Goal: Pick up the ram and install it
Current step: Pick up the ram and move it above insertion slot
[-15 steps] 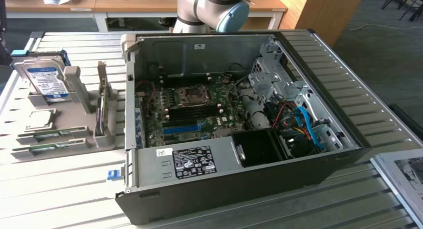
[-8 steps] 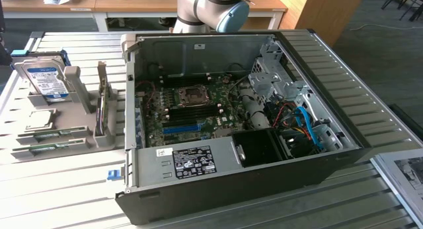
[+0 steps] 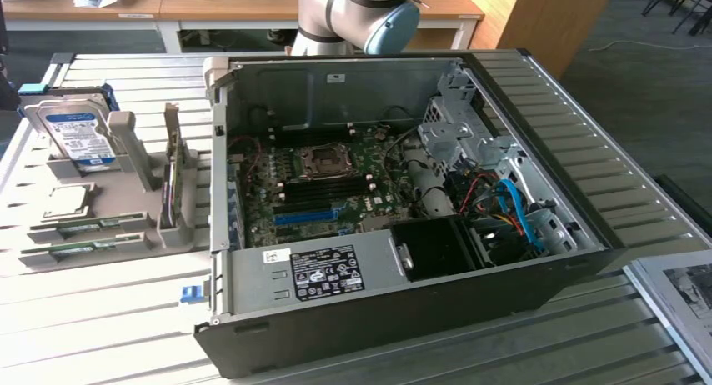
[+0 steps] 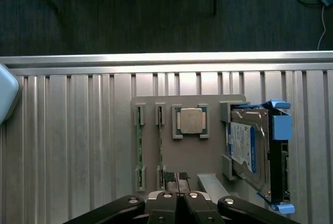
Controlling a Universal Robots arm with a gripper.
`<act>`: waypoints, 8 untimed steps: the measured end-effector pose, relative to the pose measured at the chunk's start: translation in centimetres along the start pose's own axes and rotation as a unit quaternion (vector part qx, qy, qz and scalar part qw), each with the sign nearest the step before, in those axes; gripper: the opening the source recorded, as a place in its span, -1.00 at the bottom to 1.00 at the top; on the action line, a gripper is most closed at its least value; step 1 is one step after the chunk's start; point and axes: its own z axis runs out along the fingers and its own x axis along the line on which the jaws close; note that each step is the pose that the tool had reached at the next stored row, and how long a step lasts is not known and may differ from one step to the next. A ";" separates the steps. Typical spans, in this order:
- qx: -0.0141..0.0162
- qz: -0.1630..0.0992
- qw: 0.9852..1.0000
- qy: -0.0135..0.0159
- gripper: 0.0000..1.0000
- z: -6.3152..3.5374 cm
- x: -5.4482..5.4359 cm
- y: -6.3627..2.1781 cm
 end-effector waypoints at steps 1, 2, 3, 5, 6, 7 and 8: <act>0.001 0.000 1.000 0.000 -0.80 0.00 0.0 0.00; 0.001 0.000 1.000 0.000 -0.80 -0.01 0.0 0.00; 0.002 0.000 1.000 0.000 -0.80 -0.01 0.0 0.00; 0.002 0.000 1.000 0.000 -0.80 0.00 0.0 0.00; 0.002 0.000 1.000 0.000 -0.80 0.00 0.0 0.00; 0.002 0.000 1.000 0.000 -0.80 0.00 0.0 0.00; 0.002 0.000 1.000 0.000 -0.80 0.00 0.0 0.01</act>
